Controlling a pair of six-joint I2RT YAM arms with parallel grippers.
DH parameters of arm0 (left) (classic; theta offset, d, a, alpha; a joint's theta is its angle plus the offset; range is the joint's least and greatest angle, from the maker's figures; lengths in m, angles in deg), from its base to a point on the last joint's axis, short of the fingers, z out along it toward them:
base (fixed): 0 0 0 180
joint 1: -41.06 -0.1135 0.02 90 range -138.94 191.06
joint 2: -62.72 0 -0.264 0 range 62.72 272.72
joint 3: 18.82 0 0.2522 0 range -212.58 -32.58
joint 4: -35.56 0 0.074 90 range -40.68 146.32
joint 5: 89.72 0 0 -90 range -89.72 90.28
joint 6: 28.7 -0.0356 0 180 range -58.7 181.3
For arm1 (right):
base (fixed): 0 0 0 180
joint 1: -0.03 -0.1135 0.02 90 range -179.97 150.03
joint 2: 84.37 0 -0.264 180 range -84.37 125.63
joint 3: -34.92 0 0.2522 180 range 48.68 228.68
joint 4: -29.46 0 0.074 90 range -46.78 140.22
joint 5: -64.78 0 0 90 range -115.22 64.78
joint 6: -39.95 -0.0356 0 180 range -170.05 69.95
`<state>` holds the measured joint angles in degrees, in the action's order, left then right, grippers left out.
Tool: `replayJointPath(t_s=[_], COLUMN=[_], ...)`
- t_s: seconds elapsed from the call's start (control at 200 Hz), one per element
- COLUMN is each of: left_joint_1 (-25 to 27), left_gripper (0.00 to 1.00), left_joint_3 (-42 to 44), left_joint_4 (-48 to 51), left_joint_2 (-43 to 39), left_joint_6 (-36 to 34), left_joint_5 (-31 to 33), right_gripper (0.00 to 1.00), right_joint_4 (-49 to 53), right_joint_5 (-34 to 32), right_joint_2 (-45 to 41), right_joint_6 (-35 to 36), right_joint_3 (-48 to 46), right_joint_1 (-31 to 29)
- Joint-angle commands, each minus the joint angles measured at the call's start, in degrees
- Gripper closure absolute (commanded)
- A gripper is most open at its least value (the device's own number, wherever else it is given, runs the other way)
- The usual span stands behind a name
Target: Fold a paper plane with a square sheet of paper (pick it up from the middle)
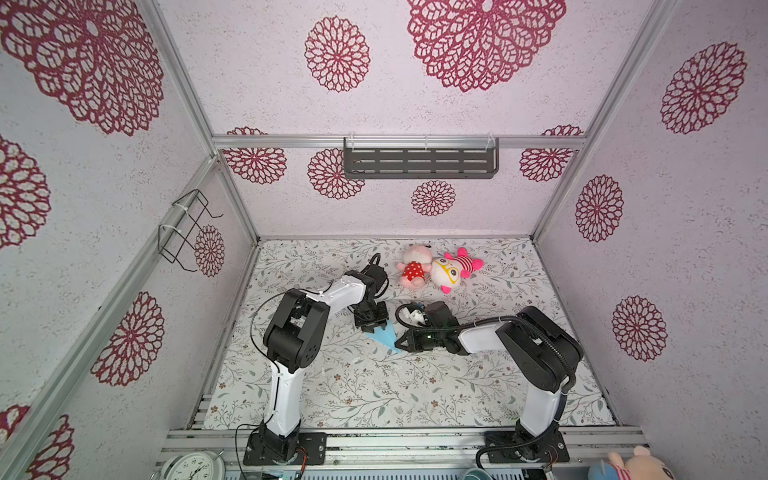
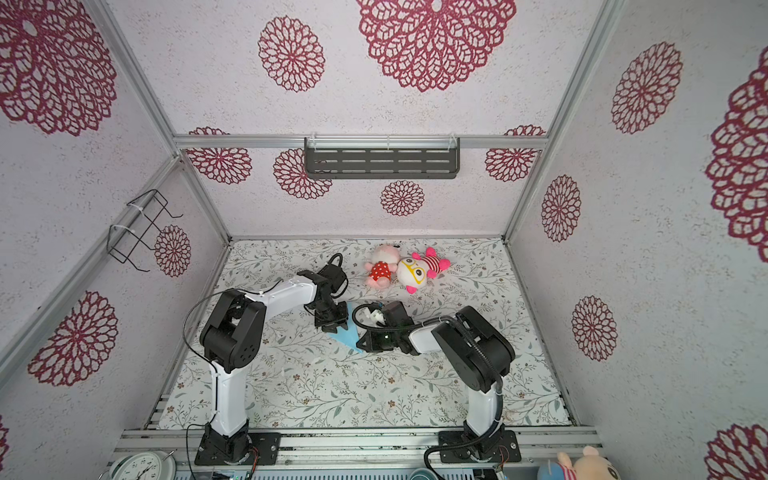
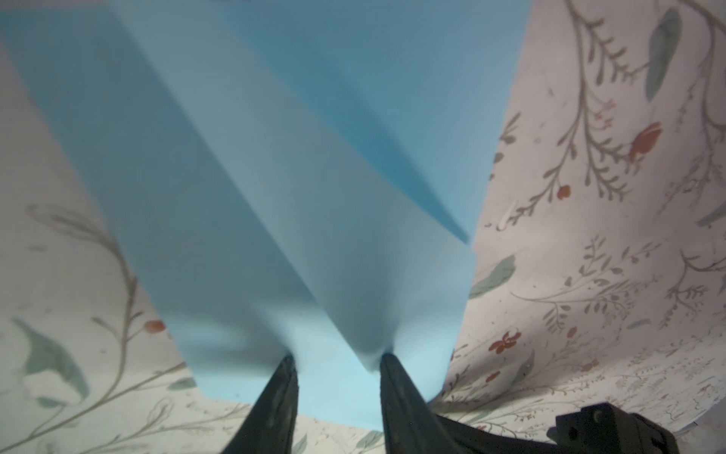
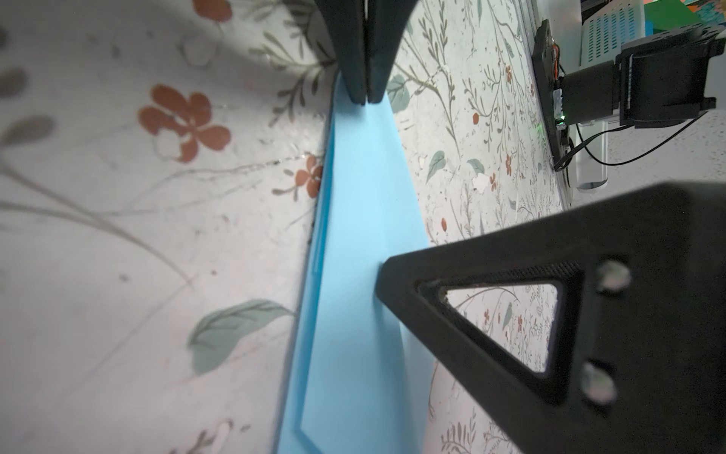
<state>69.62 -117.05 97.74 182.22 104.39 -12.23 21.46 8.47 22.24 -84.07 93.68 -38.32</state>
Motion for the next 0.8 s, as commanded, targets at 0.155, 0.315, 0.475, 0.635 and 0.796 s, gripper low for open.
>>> replayJointPath(t_s=[0.155, 0.315, 0.475, 0.635, 0.796], left_joint_1=[-3.6, -4.2, -4.5, -4.7, -4.6], left_gripper=[0.69, 0.72, 0.76, 0.79, 0.8], left_joint_3=[1.1, 0.6, 0.1, -0.8, -1.7], left_joint_4=[-5.7, -7.0, -7.1, -6.1, -3.8], left_joint_2=[0.6, 2.4, 3.9, 5.2, 6.9], left_joint_6=[-1.5, -1.3, -1.2, -1.5, -2.0], left_joint_5=[2.1, 1.6, 2.0, 3.4, 6.1], right_gripper=[0.94, 0.94, 0.93, 0.94, 0.94], right_joint_4=[6.5, 6.6, 6.5, 6.6, 6.6], right_joint_5=[-4.3, -4.3, -4.3, -4.4, -4.5], right_joint_2=[2.5, 2.6, 2.8, 2.8, 2.7], right_joint_6=[1.2, 1.2, 1.3, 1.4, 1.4], right_joint_3=[0.4, 0.4, 0.4, 0.3, 0.2], right_joint_1=[0.0, 0.0, 0.0, 0.0, 0.0])
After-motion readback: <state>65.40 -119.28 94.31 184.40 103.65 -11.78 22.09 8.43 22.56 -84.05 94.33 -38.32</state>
